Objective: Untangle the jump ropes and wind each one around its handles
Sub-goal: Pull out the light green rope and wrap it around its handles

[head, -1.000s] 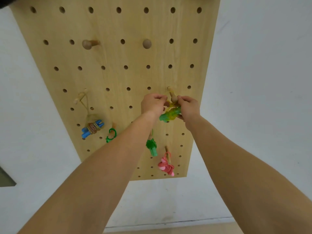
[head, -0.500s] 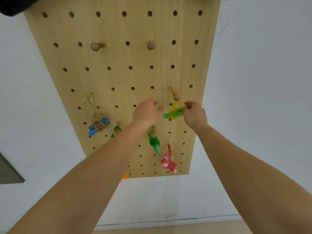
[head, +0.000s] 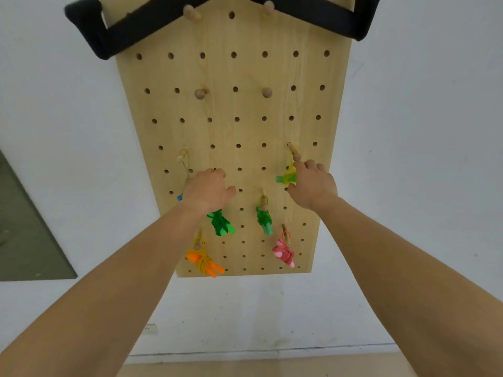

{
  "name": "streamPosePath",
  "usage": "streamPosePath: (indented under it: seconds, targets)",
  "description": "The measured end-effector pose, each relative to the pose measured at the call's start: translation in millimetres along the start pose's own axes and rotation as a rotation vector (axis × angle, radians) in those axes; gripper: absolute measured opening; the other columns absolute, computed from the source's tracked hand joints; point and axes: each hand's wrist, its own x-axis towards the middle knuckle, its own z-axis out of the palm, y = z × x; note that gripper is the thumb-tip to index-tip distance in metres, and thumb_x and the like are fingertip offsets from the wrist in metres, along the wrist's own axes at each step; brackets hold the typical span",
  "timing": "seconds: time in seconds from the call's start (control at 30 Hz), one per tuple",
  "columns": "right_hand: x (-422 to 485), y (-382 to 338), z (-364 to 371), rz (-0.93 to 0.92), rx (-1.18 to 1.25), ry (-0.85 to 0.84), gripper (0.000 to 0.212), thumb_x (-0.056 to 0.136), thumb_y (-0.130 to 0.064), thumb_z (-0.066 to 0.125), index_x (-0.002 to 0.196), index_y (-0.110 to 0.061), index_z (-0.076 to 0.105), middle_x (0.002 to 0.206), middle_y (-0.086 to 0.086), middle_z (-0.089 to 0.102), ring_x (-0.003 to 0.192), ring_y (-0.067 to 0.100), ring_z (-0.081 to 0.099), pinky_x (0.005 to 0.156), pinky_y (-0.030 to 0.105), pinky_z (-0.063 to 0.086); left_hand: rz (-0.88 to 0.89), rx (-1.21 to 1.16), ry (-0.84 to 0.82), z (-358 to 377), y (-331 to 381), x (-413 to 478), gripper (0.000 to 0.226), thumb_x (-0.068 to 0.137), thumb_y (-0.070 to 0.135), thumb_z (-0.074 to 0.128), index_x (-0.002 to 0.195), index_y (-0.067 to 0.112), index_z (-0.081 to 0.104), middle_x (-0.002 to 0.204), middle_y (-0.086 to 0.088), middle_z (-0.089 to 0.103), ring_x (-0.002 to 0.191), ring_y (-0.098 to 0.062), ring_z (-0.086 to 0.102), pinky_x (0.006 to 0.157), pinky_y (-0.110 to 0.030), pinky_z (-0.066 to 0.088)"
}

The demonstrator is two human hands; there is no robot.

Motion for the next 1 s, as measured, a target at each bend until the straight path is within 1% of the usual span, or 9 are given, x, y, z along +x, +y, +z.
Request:
streamPosePath:
  seconds: [0.07, 0.17, 0.2, 0.3, 0.4, 0.47, 0.57, 0.77, 1.0]
  targets:
    - [-6, -11, 2, -0.022, 0.009, -0.003, 0.054, 0.093, -0.029, 0.050, 0.144, -0.015, 0.041, 0.143, 0.013, 0.045, 0.130, 0.035, 0.041, 0.101, 0.047, 0.041, -0.013, 0.004, -0.004, -1, -12, -10, 0.052, 0.095, 0.045, 0.050, 0.136, 0.013, 0.054, 0.127, -0.009, 0.059, 0.110, -0.027, 0.057, 0.087, -0.041, 0.052]
    - [-18, -25, 14, -0.061, 0.014, -0.032, 0.056, 0.094, -0.029, 0.051, 0.147, -0.015, 0.038, 0.145, 0.012, 0.043, 0.133, 0.034, 0.040, 0.103, 0.046, 0.040, -0.021, -0.012, -0.001, 10, -27, -23, 0.041, 0.094, 0.044, 0.054, 0.118, 0.012, 0.063, 0.108, -0.006, 0.062, 0.093, -0.023, 0.060, 0.078, -0.041, 0.055]
    - [-21, -28, 21, -0.070, 0.012, -0.037, 0.056, 0.095, -0.030, 0.051, 0.147, -0.016, 0.038, 0.145, 0.012, 0.043, 0.133, 0.033, 0.040, 0.104, 0.046, 0.040, -0.022, -0.021, -0.001, 17, -31, -28, 0.039, 0.095, 0.044, 0.054, 0.117, 0.012, 0.063, 0.106, -0.005, 0.062, 0.092, -0.023, 0.061, 0.077, -0.041, 0.055]
    - [-34, -36, 57, -0.093, 0.026, -0.054, 0.054, 0.095, -0.028, 0.050, 0.146, -0.015, 0.040, 0.143, 0.012, 0.044, 0.130, 0.033, 0.042, 0.103, 0.046, 0.041, -0.019, -0.005, -0.008, 49, -45, -42, 0.044, 0.096, 0.043, 0.053, 0.129, 0.014, 0.058, 0.118, -0.006, 0.062, 0.104, -0.025, 0.060, 0.084, -0.044, 0.054]
    - [-49, -39, 108, -0.124, 0.014, -0.077, 0.062, 0.093, -0.027, 0.050, 0.151, -0.014, 0.033, 0.139, 0.011, 0.046, 0.125, 0.033, 0.045, 0.100, 0.046, 0.044, -0.041, 0.015, -0.042, 97, -60, -60, 0.046, 0.096, 0.044, 0.053, 0.132, 0.015, 0.056, 0.121, -0.007, 0.060, 0.107, -0.027, 0.059, 0.086, -0.044, 0.053]
    - [-60, -38, 147, -0.142, -0.006, -0.110, 0.061, 0.092, -0.028, 0.050, 0.149, -0.014, 0.035, 0.139, 0.012, 0.046, 0.126, 0.034, 0.045, 0.102, 0.047, 0.044, -0.048, 0.038, -0.064, 135, -70, -72, 0.047, 0.096, 0.042, 0.053, 0.134, 0.014, 0.055, 0.125, -0.009, 0.057, 0.114, -0.030, 0.055, 0.090, -0.045, 0.051]
    - [-77, -33, 211, -0.146, -0.021, -0.172, 0.053, 0.092, -0.029, 0.050, 0.143, -0.014, 0.043, 0.142, 0.015, 0.044, 0.131, 0.037, 0.041, 0.109, 0.051, 0.037, -0.060, 0.043, -0.105, 198, -87, -90, 0.045, 0.096, 0.041, 0.054, 0.131, 0.013, 0.056, 0.130, -0.011, 0.055, 0.113, -0.031, 0.056, 0.089, -0.046, 0.051]
    - [-121, -20, 360, -0.140, 0.004, -0.230, 0.052, 0.095, -0.031, 0.052, 0.143, -0.015, 0.043, 0.142, 0.011, 0.044, 0.132, 0.033, 0.041, 0.105, 0.046, 0.038, -0.072, 0.048, -0.161, 350, -125, -132, 0.048, 0.097, 0.042, 0.054, 0.137, 0.014, 0.053, 0.133, -0.009, 0.055, 0.124, -0.031, 0.052, 0.096, -0.043, 0.048]
    - [-192, 5, 559, -0.143, 0.019, -0.374, 0.051, 0.097, -0.030, 0.049, 0.144, -0.014, 0.041, 0.143, 0.009, 0.042, 0.129, 0.030, 0.042, 0.101, 0.042, 0.039, -0.131, 0.039, -0.309, 541, -167, -201, 0.050, 0.099, 0.041, 0.050, 0.141, 0.015, 0.047, 0.134, -0.008, 0.053, 0.124, -0.029, 0.050, 0.097, -0.042, 0.047]
